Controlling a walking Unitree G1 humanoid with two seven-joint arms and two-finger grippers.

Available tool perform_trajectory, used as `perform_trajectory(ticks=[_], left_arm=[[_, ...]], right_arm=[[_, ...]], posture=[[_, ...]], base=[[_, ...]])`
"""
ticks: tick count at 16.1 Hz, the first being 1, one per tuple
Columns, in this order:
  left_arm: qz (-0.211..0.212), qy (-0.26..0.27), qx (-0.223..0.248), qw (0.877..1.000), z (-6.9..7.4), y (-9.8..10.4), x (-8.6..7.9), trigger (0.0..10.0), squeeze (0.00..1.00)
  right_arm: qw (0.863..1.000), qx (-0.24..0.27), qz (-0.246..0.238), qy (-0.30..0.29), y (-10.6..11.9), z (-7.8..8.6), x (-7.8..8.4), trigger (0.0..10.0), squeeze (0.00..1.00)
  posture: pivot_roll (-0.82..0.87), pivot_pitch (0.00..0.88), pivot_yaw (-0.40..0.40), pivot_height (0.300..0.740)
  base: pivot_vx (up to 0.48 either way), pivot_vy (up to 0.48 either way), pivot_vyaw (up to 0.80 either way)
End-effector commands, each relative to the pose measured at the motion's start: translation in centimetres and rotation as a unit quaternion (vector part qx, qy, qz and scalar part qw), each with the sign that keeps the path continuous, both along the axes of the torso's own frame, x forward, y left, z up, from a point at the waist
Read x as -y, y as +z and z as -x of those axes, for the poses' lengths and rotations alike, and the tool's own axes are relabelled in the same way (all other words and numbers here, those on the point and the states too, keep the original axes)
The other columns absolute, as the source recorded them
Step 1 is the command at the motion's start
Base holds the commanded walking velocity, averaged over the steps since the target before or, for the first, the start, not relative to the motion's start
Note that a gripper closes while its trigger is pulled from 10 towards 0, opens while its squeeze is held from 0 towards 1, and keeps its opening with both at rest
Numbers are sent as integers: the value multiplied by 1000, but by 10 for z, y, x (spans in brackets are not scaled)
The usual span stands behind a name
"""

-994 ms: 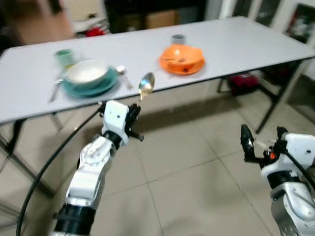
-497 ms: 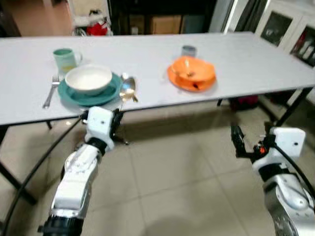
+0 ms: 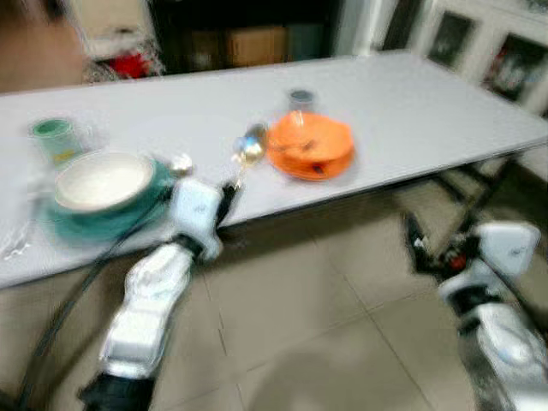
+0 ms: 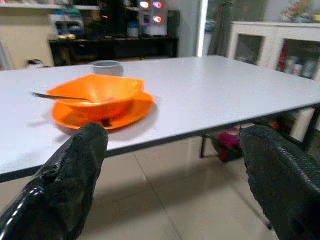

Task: Setting the table

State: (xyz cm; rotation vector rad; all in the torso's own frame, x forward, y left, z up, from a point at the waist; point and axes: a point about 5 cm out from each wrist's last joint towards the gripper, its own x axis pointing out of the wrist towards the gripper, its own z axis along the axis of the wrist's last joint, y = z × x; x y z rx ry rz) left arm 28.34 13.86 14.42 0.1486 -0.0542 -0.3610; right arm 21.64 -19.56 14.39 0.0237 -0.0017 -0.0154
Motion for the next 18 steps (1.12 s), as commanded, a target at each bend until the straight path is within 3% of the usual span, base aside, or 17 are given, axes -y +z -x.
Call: perform_trajectory(ticks=[1,10,13,16,18], left_arm=[[6,-24,11,1000,-1,7,13,10000,0],[2,-33,12,999,-4,8,17,10000,0],[-6,-51,12,999,-5,12,21,10000,0],[-47,-137,-29,989,-8,22,39,10000,0],[-75,-171,-77,979,-18,27,51,10000,0]], right_arm=[[1000,7,12,-20,3,3,9,10000,0],[1000,7,12,-16,5,2,7,10000,0],[1000,4,9,15,7,1,1,10000,0],[997,-14,13,80,10,0,-11,10000,0],[995,-22,20,99,11,-2,-13,10000,0]], posture=[[-200,0,-22,740],[-208,0,-15,740],[-208,0,-15,740],[-206,0,-15,740],[-202,0,-15,740]], base=[[379,0,-800],[371,0,-62],[366,0,0],[102,0,0],[0,0,0]])
